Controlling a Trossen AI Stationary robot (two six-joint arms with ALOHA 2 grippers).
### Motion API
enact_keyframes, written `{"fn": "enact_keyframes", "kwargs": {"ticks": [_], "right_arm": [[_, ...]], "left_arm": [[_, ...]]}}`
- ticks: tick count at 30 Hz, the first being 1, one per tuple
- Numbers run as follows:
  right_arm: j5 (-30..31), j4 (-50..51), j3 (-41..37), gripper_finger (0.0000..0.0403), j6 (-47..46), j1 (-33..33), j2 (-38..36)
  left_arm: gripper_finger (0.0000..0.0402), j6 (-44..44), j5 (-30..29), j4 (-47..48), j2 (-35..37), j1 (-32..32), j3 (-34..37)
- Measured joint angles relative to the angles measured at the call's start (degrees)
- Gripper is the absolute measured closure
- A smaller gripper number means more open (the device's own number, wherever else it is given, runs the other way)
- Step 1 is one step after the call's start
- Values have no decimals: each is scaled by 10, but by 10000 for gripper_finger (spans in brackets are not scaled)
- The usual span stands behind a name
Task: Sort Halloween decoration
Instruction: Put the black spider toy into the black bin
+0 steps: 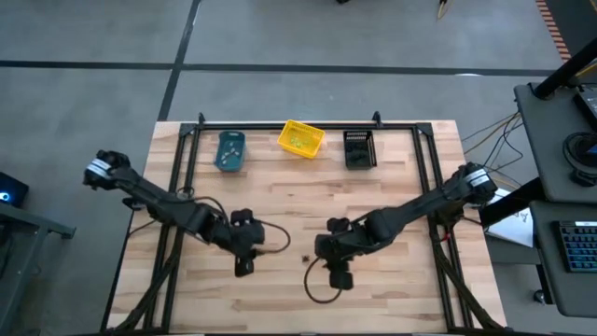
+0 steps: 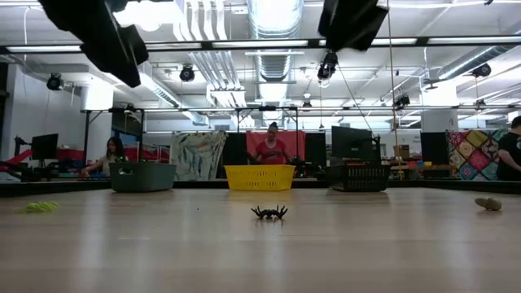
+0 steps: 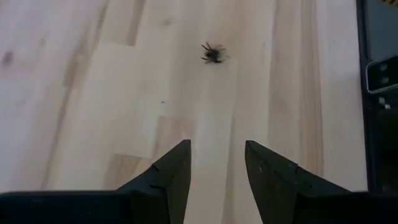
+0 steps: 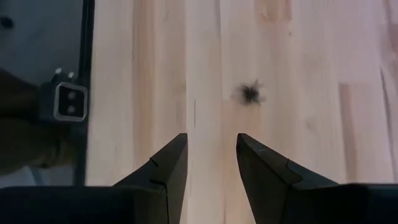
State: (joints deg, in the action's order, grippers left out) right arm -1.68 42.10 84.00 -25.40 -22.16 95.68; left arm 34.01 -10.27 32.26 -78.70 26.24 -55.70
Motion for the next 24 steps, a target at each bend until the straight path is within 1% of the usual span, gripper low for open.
{"fn": "enact_keyframes", "kwargs": {"ticks": [6,9,13,16,18,20,24], "right_arm": [[4,-178,-118,273,3,2,0],[17,-223,-152,273,-15,2,12],[18,-248,-159,273,-30,1,47],[19,-268,-159,273,-32,2,70],[24,-275,-159,273,-32,2,81],[42,-277,-157,273,-31,2,87],[76,-279,-143,273,3,2,96]], "left_arm": [[267,31,-21,-47,-22,25,0],[267,39,-40,-80,-20,39,0],[267,49,-91,-93,-7,57,0],[267,63,-113,-88,3,67,4],[267,73,-119,-87,8,72,8],[267,89,-125,-85,11,76,12],[267,123,-134,-81,11,82,20]]}}
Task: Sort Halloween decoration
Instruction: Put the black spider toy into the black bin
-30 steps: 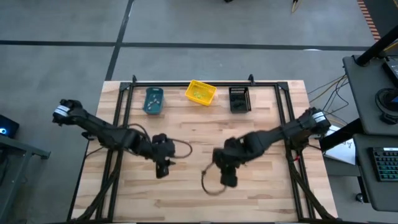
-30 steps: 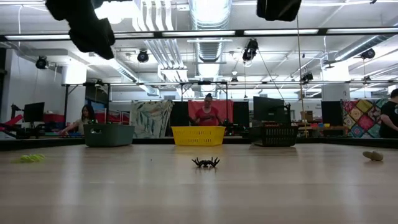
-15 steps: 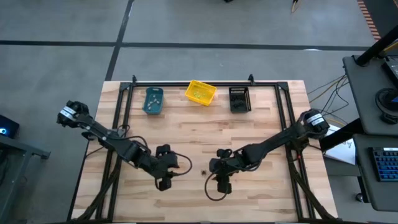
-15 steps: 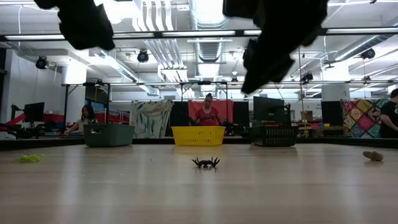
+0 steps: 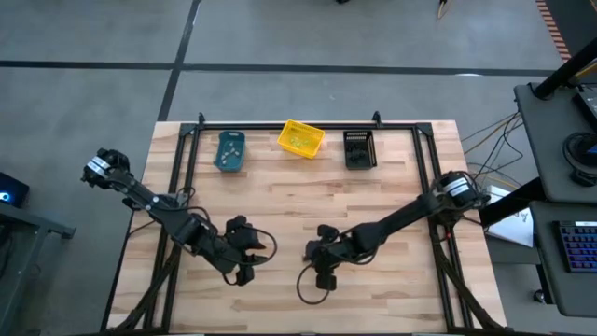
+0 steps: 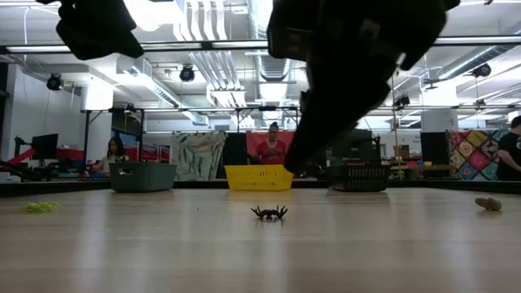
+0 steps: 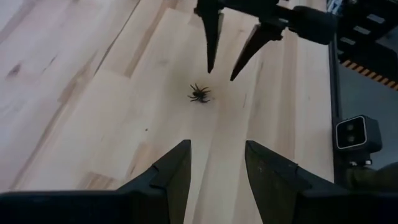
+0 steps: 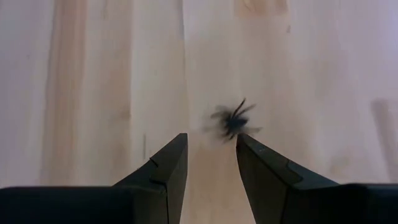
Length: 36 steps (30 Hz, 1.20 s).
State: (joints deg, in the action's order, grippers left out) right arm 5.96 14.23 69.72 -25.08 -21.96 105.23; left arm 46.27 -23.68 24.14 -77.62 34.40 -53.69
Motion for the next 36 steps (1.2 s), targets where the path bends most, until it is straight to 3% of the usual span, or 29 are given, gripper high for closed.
{"fn": "enact_keyframes", "kwargs": {"ticks": [8,21,25,30,36], "right_arm": [[16,-4,43,273,64,6,51],[44,58,109,277,42,9,124],[44,59,108,310,47,13,122],[46,61,107,379,52,16,117],[42,68,105,394,56,17,102]], "left_arm": [[267,13,-13,-1,0,2,2],[267,28,-14,0,0,2,2],[267,29,-15,-1,0,2,2],[267,29,-31,-1,0,2,2],[267,28,-44,0,0,2,2]]}}
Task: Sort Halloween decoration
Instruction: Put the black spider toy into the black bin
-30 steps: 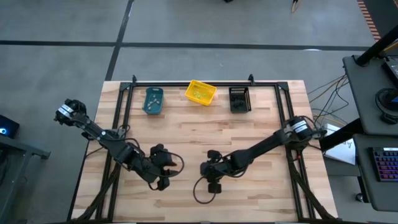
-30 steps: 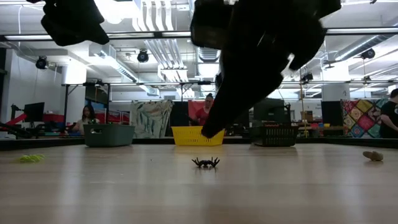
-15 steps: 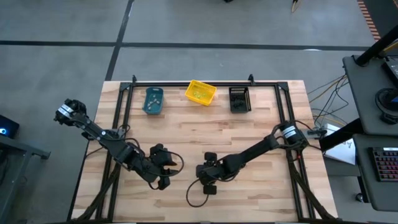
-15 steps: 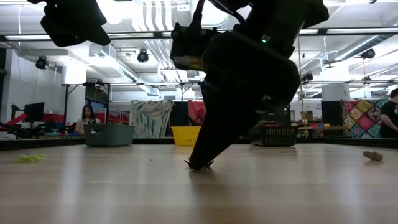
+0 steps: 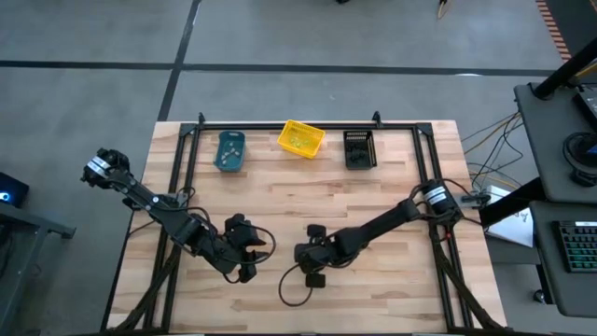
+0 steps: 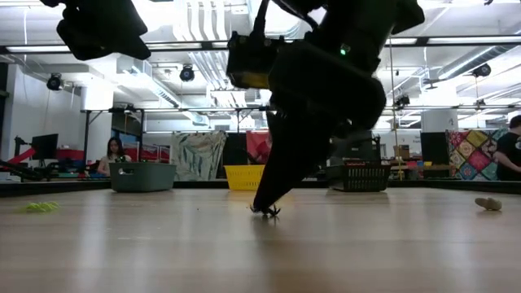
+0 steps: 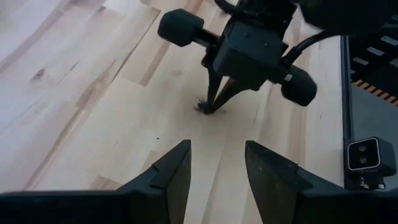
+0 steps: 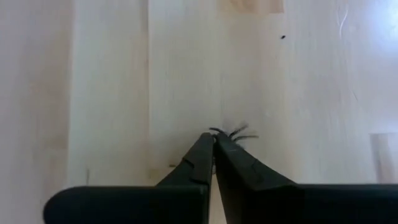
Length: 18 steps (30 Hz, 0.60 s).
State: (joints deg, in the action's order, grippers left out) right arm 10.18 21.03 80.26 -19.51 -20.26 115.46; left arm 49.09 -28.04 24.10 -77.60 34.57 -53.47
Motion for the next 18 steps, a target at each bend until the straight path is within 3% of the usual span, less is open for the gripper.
{"fn": "enact_keyframes", "kwargs": {"ticks": [12,14,18], "right_arm": [[-12,-1,0,394,-13,23,-74],[-44,6,0,394,-37,36,-86],[-193,57,0,394,-167,76,-93]], "left_arm": [[267,0,0,5,0,0,7],[267,-4,0,5,0,0,7],[268,-39,0,3,-10,0,7]]}}
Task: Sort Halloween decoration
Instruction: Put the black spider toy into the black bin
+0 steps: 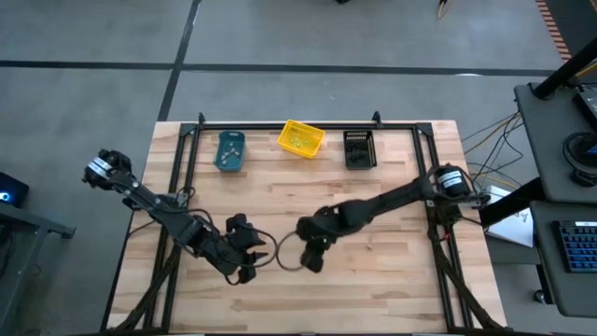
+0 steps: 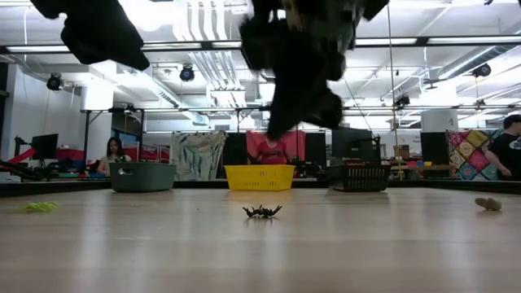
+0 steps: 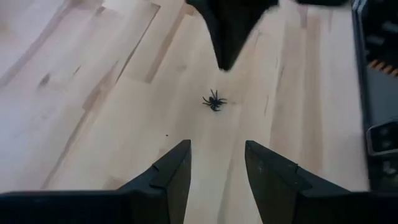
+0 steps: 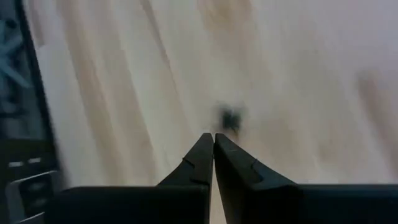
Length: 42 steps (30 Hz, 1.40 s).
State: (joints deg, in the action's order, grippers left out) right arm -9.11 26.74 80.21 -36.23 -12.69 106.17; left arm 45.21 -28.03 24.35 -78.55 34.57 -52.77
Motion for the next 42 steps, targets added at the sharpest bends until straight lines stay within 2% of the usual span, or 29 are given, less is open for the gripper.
{"fn": "enact_keyframes", "kwargs": {"ticks": [2,7,11,16,22,27,31,34,42], "right_arm": [[-45,28,-3,394,-61,12,0],[-47,64,-17,394,-153,6,0],[-29,53,-33,394,-185,-13,0],[-28,12,-60,394,-208,-32,-6],[1,-3,-100,394,-209,-38,-56],[34,-117,-184,394,-233,-39,-114],[67,-273,-275,394,-308,-38,-128],[84,-351,-314,394,-368,-40,-119],[108,-388,-310,393,-438,-43,-81]], "left_arm": [[270,-24,0,-7,-13,-1,0],[290,-57,0,-30,-67,-13,0],[324,-69,9,-91,-124,-28,0],[389,-126,68,-219,-189,-51,0],[395,-145,81,-295,-229,-61,0],[400,-161,107,-322,-239,-71,1],[401,-182,107,-343,-254,-82,3],[401,-182,107,-360,-274,-92,4],[401,-170,111,-393,-316,-103,3]]}}
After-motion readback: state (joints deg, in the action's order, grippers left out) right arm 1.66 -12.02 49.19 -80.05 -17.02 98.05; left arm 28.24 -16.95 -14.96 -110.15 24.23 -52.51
